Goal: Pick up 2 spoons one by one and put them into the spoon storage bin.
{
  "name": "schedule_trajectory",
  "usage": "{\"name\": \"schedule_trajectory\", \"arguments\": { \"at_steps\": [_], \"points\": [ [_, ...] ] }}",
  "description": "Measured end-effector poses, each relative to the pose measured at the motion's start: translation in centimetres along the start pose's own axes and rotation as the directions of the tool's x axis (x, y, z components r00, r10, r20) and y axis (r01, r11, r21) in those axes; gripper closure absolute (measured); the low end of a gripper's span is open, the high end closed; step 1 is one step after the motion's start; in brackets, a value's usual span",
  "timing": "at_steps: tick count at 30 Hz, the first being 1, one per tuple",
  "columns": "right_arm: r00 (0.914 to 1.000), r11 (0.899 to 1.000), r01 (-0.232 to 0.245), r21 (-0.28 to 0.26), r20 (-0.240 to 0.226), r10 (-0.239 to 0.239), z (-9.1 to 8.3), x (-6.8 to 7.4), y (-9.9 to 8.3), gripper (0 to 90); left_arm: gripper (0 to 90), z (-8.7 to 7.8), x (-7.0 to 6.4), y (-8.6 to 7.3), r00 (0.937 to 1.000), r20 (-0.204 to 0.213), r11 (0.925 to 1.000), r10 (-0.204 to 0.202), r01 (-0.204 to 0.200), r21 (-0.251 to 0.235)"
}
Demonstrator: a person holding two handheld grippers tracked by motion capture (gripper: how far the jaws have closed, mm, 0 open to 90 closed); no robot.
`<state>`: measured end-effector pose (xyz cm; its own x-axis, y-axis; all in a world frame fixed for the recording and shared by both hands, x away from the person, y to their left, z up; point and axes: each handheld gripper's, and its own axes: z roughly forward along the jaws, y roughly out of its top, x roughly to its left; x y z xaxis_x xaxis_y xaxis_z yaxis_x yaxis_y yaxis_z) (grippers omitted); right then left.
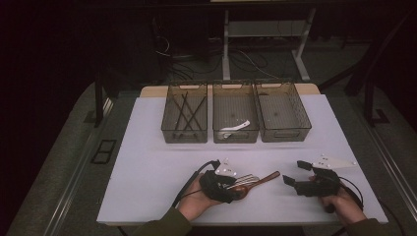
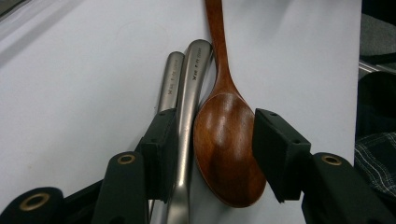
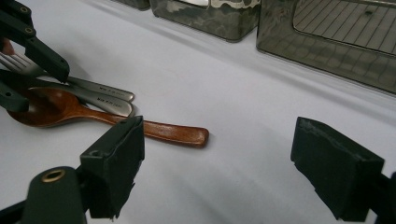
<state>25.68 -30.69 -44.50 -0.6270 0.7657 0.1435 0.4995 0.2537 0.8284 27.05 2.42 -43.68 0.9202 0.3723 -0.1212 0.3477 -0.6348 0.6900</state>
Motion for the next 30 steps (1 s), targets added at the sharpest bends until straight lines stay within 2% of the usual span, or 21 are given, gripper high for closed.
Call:
{"name": "schedule_trajectory", "arguments": {
  "at_steps": [11, 14, 23, 24, 26, 27, 29, 30],
  "points": [
    [1.0000, 1.000, 0.000, 0.000, 0.001, 0.000, -0.1, 0.0, 0.0, 17.1, 48.9, 0.4, -0.7, 0.1, 0.9996, 0.005, 0.9996, 0.026, -0.026, 0.013],
    [1.0000, 1.000, 0.000, -0.001, 0.001, 0.000, -0.1, 0.0, 0.0, 17.1, 49.0, 0.5, -0.8, 0.1, 0.9988, 0.003, 0.9986, 0.048, -0.048, 0.023],
    [1.0000, 1.000, 0.002, -0.002, 0.001, -0.002, -0.1, 0.0, 0.0, 17.0, 51.1, 0.8, -1.3, 0.1, 0.9983, -0.001, 0.9976, 0.058, -0.058, 0.037],
    [1.0000, 1.000, 0.003, -0.002, 0.001, -0.003, -0.1, 0.0, 0.0, 17.1, 51.4, 0.9, -1.3, 0.1, 0.9973, 0.000, 0.9961, 0.073, -0.073, 0.049],
    [1.0000, 1.000, 0.002, -0.003, 0.001, -0.002, -0.1, 0.0, 0.0, 17.0, 51.4, 1.2, -1.5, 0.0, 0.9972, 0.011, 0.9958, 0.074, -0.075, 0.054],
    [1.0000, 1.000, 0.002, -0.004, 0.001, -0.002, -0.1, 0.0, 0.0, 17.0, 51.5, 1.3, -1.7, 0.0, 0.9975, 0.005, 0.9965, 0.070, -0.070, 0.045],
    [1.0000, 1.000, 0.003, -0.004, 0.001, -0.003, -0.1, 0.0, 0.0, 17.0, 54.8, 1.3, -1.9, 0.1, 0.9932, -0.024, 0.9914, 0.114, -0.112, 0.067],
    [1.0000, 1.000, 0.003, -0.004, 0.001, -0.003, -0.1, 0.0, 0.0, 17.0, 56.2, 1.3, -2.0, 0.1, 0.9927, -0.029, 0.9910, 0.117, -0.115, 0.069]
  ]
}}
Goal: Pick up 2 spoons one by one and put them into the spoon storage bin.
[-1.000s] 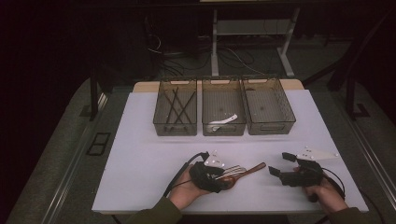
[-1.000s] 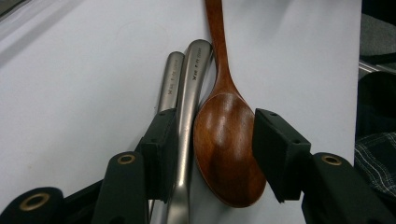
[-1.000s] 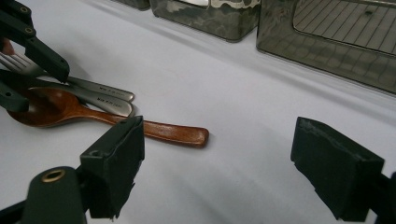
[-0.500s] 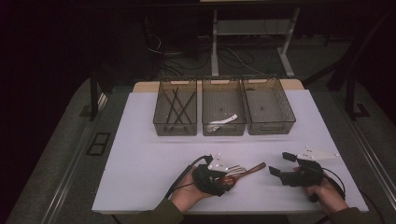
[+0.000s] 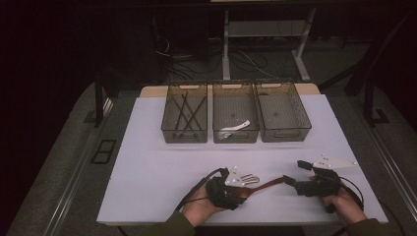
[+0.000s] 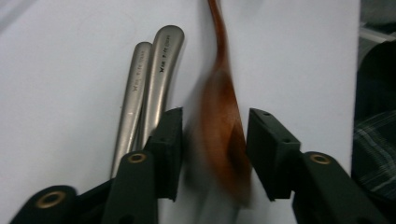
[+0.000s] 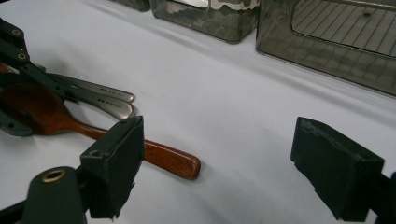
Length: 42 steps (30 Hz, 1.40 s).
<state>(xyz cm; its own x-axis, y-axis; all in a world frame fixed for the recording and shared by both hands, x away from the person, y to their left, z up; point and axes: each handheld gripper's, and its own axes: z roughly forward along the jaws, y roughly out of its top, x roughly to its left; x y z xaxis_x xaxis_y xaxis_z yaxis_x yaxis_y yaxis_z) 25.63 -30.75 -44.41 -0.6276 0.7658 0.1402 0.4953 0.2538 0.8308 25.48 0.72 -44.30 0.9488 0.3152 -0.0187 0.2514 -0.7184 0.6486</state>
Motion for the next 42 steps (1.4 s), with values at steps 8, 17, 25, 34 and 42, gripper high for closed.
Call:
{"name": "schedule_trajectory", "arguments": {
  "at_steps": [8, 17, 25, 34, 42],
  "points": [
    [1.0000, 1.000, 0.001, 0.000, -0.001, -0.001, 0.0, 0.0, 0.0, 17.0, 71.9, -0.1, 0.1, 0.0, 0.9998, -0.020, 1.0000, -0.003, 0.003, 0.007],
    [1.0000, 1.000, 0.001, 0.000, -0.001, -0.001, 0.0, 0.0, 0.0, 17.0, 78.0, -0.2, 0.3, 0.1, 0.9997, -0.010, 0.9997, -0.022, 0.022, 0.008],
    [1.0000, 1.000, 0.000, 0.000, -0.002, 0.000, 0.0, 0.0, 0.0, 17.0, 78.2, -0.9, 0.8, 0.1, 0.9992, -0.001, 0.9992, -0.039, 0.039, -0.006],
    [1.0000, 1.000, 0.001, 0.000, -0.002, -0.001, 0.0, 0.1, 0.0, 17.0, 78.2, -3.1, 2.5, -0.1, 0.9943, -0.043, 0.9936, -0.097, 0.095, -0.062],
    [1.0000, 1.000, 0.005, 0.001, -0.004, -0.005, 0.0, 0.1, 0.0, 17.1, 78.3, -5.1, 4.0, -0.3, 0.9880, -0.077, 0.9854, -0.133, 0.124, -0.117]
  ]
}}
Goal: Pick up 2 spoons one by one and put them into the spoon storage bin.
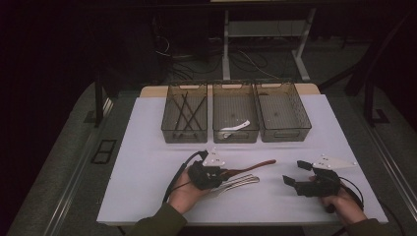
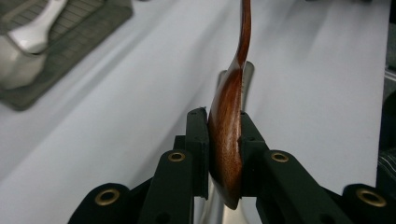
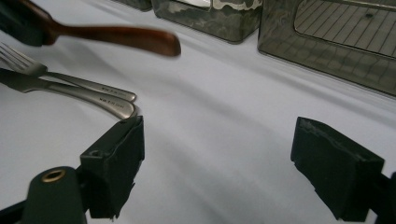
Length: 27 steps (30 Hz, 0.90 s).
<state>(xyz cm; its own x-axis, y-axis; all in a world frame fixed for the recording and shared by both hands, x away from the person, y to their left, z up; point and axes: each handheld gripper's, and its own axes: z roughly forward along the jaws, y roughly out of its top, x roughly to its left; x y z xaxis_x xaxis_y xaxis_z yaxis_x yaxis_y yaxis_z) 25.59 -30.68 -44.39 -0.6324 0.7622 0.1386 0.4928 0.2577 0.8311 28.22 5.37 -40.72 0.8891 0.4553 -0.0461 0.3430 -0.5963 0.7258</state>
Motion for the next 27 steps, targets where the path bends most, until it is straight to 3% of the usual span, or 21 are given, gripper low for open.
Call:
{"name": "schedule_trajectory", "arguments": {
  "at_steps": [8, 14, 21, 27],
  "points": [
    [1.0000, 1.000, 0.001, 0.002, 0.000, -0.001, 0.1, 0.1, 0.0, 17.0, 78.3, -2.0, 2.2, 0.2, 0.9984, -0.037, 0.9972, -0.042, 0.039, -0.064],
    [1.0000, 1.000, 0.006, 0.006, -0.002, -0.006, 0.2, 0.1, 0.0, 17.1, 78.3, -2.6, 3.7, 0.4, 0.9961, -0.058, 0.9938, -0.066, 0.060, -0.094],
    [1.0000, 1.000, 0.004, 0.009, 0.000, -0.004, 0.3, 0.1, 0.0, 17.1, 78.2, -2.4, 5.7, 1.8, 0.9947, -0.079, 0.9894, -0.066, 0.055, -0.134],
    [1.0000, 1.000, -0.005, 0.014, 0.002, 0.005, 0.3, 0.0, -0.1, 17.0, 78.2, -1.5, 8.0, 3.9, 0.9933, -0.100, 0.9896, -0.058, 0.044, -0.137]
  ]
}}
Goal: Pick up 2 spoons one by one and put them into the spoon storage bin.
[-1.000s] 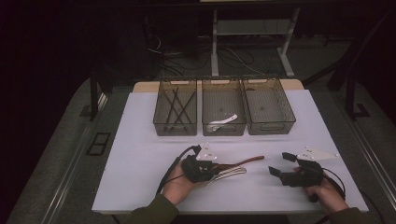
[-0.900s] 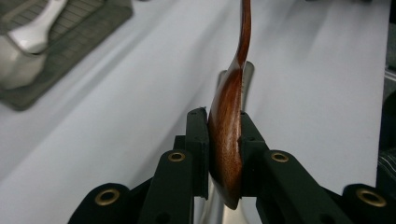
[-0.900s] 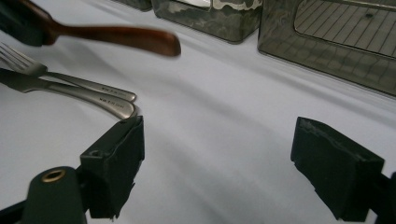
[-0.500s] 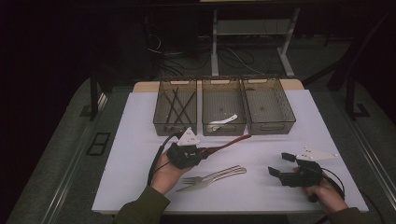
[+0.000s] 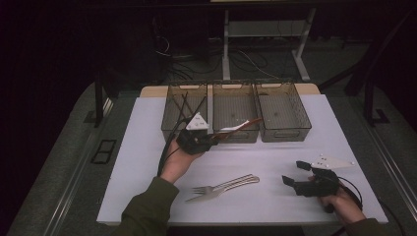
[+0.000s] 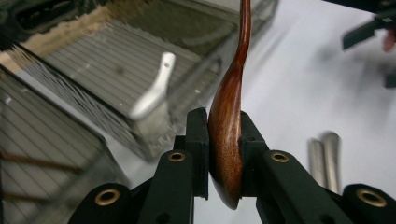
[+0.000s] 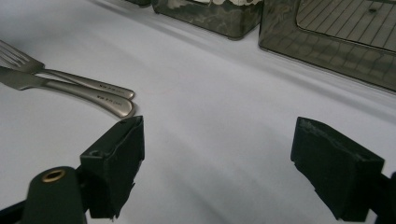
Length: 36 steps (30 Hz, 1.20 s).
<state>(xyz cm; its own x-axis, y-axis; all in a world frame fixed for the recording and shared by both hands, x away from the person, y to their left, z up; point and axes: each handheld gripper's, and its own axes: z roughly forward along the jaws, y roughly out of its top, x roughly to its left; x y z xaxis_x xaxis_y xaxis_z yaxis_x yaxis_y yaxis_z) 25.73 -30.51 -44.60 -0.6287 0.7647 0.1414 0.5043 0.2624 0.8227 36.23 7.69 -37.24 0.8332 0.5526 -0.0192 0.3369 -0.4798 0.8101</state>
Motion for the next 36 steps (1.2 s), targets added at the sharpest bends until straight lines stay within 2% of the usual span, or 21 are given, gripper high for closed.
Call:
{"name": "schedule_trajectory", "arguments": {
  "at_steps": [5, 6, 10, 11, 17, 22, 24, 29, 30, 32, 35, 36],
  "points": [
    [1.0000, 1.000, 0.000, -0.001, -0.002, 0.000, 0.0, -0.1, 0.0, 17.0, 78.2, 1.4, 1.4, 1.7, 0.9997, -0.025, 1.0000, -0.001, 0.001, 0.001],
    [1.0000, 1.000, 0.001, -0.003, -0.001, -0.001, 0.0, -0.1, 0.0, 17.1, 78.2, 1.6, 1.8, 2.0, 0.9995, -0.032, 0.9999, 0.006, -0.006, 0.014],
    [1.0000, 1.000, 0.002, -0.003, -0.004, -0.002, 0.0, -0.1, 0.0, 17.1, 78.2, 2.9, 2.5, 3.0, 0.9979, -0.056, 0.9994, -0.033, 0.034, 0.008],
    [1.0000, 1.000, 0.002, -0.003, -0.004, -0.002, 0.0, -0.1, 0.0, 17.0, 78.1, 3.1, 2.7, 3.2, 0.9978, -0.061, 0.9994, -0.028, 0.029, 0.020],
    [1.0000, 1.000, 0.002, -0.002, -0.005, -0.002, -0.1, -0.1, 0.0, 17.0, 78.1, 4.7, 3.9, 3.9, 0.9891, -0.124, 0.9954, -0.079, 0.085, 0.045],
    [1.0000, 1.000, 0.005, -0.001, -0.006, -0.005, -0.1, -0.1, 0.0, 17.0, 78.0, 6.0, 4.7, 4.2, 0.9797, -0.161, 0.9882, -0.120, 0.133, 0.075],
    [1.0000, 1.000, 0.003, -0.002, -0.006, -0.003, -0.1, -0.1, 0.0, 17.0, 77.9, 6.4, 4.9, 4.4, 0.9778, -0.171, 0.9853, -0.122, 0.140, 0.098],
    [1.0000, 1.000, 0.005, -0.008, -0.007, -0.005, -0.1, -0.1, 0.0, 17.0, 77.2, 7.2, 4.8, 4.6, 0.9684, -0.203, 0.9770, -0.146, 0.173, 0.124],
    [1.0000, 1.000, 0.005, -0.008, -0.008, -0.005, -0.1, -0.1, 0.0, 17.1, 73.3, 7.3, 4.8, 4.6, 0.9650, -0.212, 0.9761, -0.155, 0.182, 0.118],
    [1.0000, 1.000, 0.005, -0.010, -0.007, -0.005, -0.2, -0.1, 0.0, 17.0, 67.1, 7.4, 4.8, 4.6, 0.9631, -0.215, 0.9768, -0.161, 0.187, 0.105],
    [1.0000, 1.000, 0.005, -0.011, -0.007, -0.005, -0.2, -0.1, 0.0, 17.1, 59.8, 7.3, 4.8, 4.6, 0.9640, -0.211, 0.9787, -0.162, 0.185, 0.090],
    [1.0000, 1.000, 0.005, -0.010, -0.007, -0.005, -0.2, -0.1, 0.0, 17.1, 58.3, 7.2, 4.8, 4.6, 0.9663, -0.204, 0.9804, -0.156, 0.177, 0.086]
  ]
}}
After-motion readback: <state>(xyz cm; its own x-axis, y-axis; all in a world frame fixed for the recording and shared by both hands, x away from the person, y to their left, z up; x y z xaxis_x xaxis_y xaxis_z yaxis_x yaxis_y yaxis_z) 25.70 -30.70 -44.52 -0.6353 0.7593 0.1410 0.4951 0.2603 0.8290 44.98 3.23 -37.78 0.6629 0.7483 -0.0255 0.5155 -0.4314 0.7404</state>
